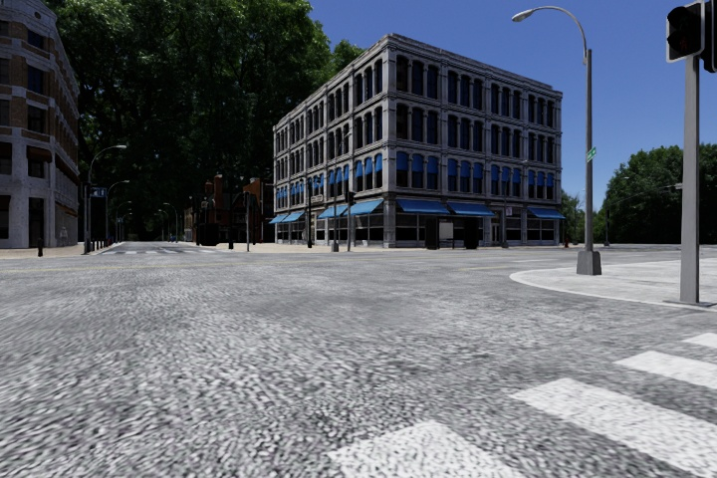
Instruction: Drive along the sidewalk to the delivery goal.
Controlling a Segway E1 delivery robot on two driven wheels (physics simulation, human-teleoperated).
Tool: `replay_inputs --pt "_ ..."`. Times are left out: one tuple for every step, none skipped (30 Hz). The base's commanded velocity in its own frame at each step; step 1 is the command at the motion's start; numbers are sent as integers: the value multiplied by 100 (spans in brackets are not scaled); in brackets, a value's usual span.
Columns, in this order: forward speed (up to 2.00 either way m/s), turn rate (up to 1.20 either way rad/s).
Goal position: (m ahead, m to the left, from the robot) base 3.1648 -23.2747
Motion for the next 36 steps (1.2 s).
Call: replay_inputs --pt "0 0" --pt "0 0" --pt "0 0" --pt "0 0" --pt "0 0" --pt "0 0" --pt "0 0" --pt "0 0" --pt "0 0" --pt "0 0" --pt "0 0" --pt "0 0" --pt "0 0" --pt "0 0" --pt "0 0" --pt "0 0" --pt "0 0" --pt "0 0" --pt "0 0" --pt "0 0" --pt "0 0" --pt "0 0" --pt "0 0" --pt "0 0" --pt "0 0" --pt "0 0" --pt "0 0" --pt "0 0" --pt "0 0" --pt "0 0" --pt "16 0" --pt "32 -1" --pt "56 -7" --pt "56 -7" --pt "75 -8" --pt "93 -10"
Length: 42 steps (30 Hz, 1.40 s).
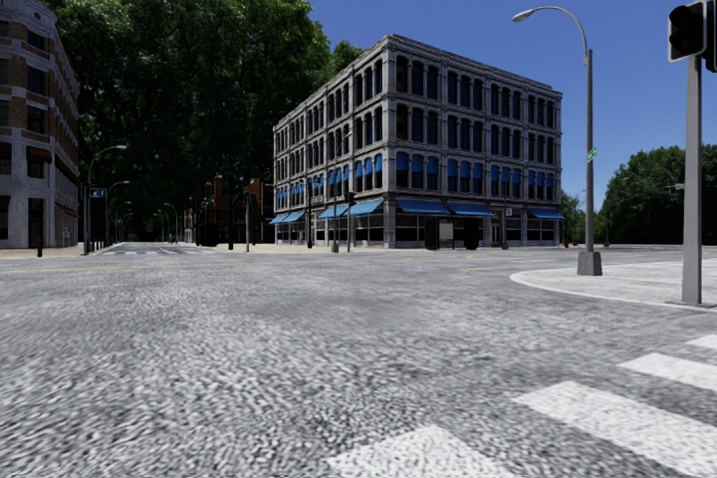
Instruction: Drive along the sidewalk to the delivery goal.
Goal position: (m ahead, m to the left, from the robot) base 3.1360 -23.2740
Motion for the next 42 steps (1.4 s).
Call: replay_inputs --pt "105 -16" --pt "105 -16" --pt "109 -19" --pt "110 -24" --pt "110 -33" --pt "110 -36" --pt "110 -36" --pt "110 -38" --pt "110 -39" --pt "110 -50" --pt "110 -50" --pt "109 -56" --pt "104 -58" --pt "102 -59" --pt "102 -59" --pt "100 -66" --pt "94 -77" --pt "85 -80" --pt "83 -81" --pt "83 -81" --pt "82 -81" --pt "81 -82" --pt "77 -86" --pt "77 -86" --pt "75 -88" --pt "73 -92" --pt "68 -97" --pt "68 -97" --pt "64 -99" --pt "64 -100" --pt "63 -100" --pt "63 -100" --pt "63 -100" --pt "65 -100" --pt "73 -100" --pt "79 -100" --pt "79 -100" --pt "86 -100" --pt "92 -100" --pt "95 -100" --pt "95 -100" --pt "95 -100"
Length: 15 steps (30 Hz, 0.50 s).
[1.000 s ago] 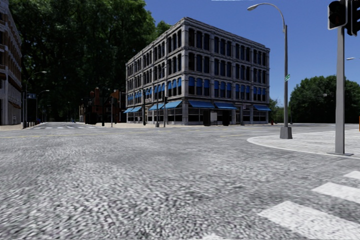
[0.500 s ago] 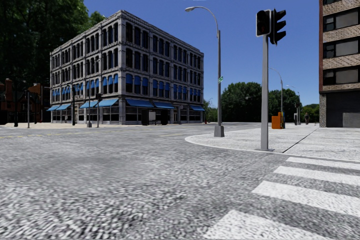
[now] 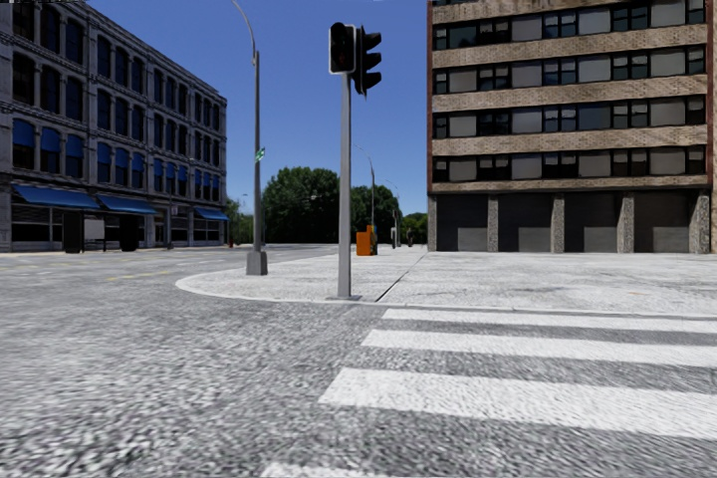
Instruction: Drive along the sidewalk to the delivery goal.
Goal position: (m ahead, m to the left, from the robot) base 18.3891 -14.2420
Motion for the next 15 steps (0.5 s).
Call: replay_inputs --pt "96 -100" --pt "96 -98" --pt "97 -96" --pt "97 -96" --pt "97 -96" --pt "97 -95" --pt "97 -92" --pt "97 -80" --pt "97 -80" --pt "98 -34" --pt "98 0" --pt "98 0" --pt "98 0" --pt "98 0" --pt "98 0"
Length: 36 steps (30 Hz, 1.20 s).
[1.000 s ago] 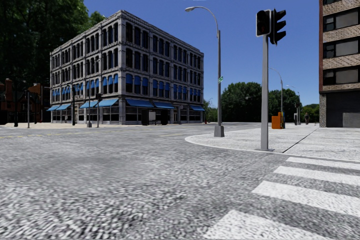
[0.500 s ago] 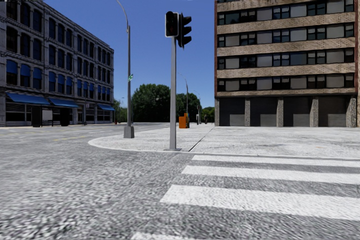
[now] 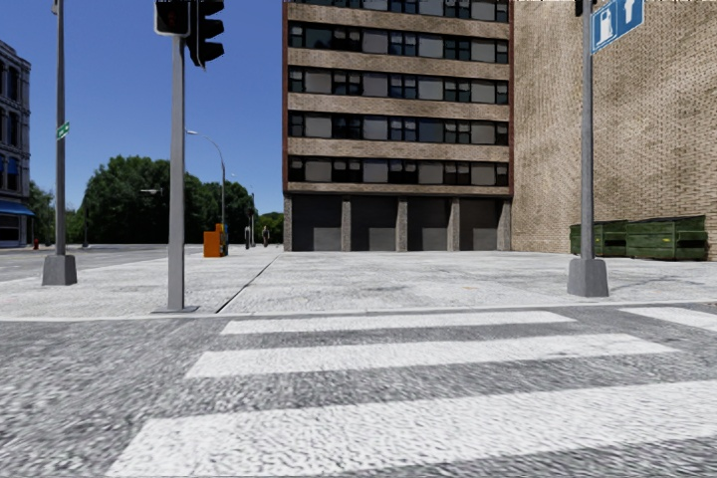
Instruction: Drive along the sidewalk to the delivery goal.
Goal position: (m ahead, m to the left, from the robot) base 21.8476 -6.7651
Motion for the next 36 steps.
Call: replay_inputs --pt "98 0" --pt "98 0" --pt "98 0" --pt "98 0" --pt "98 0" --pt "98 0" --pt "98 0" --pt "98 0" --pt "98 0" --pt "177 0" --pt "200 0" --pt "200 0" --pt "200 0" --pt "200 0" --pt "200 0" --pt "200 0" --pt "200 0" --pt "200 0" --pt "200 0" --pt "200 5" --pt "200 7" --pt "200 7" --pt "200 8" --pt "200 8" --pt "200 8" --pt "200 8" --pt "200 8" --pt "200 8" --pt "200 8" --pt "200 4" --pt "200 4" --pt "200 0" --pt "200 0" --pt "200 0" --pt "200 0" --pt "200 0"
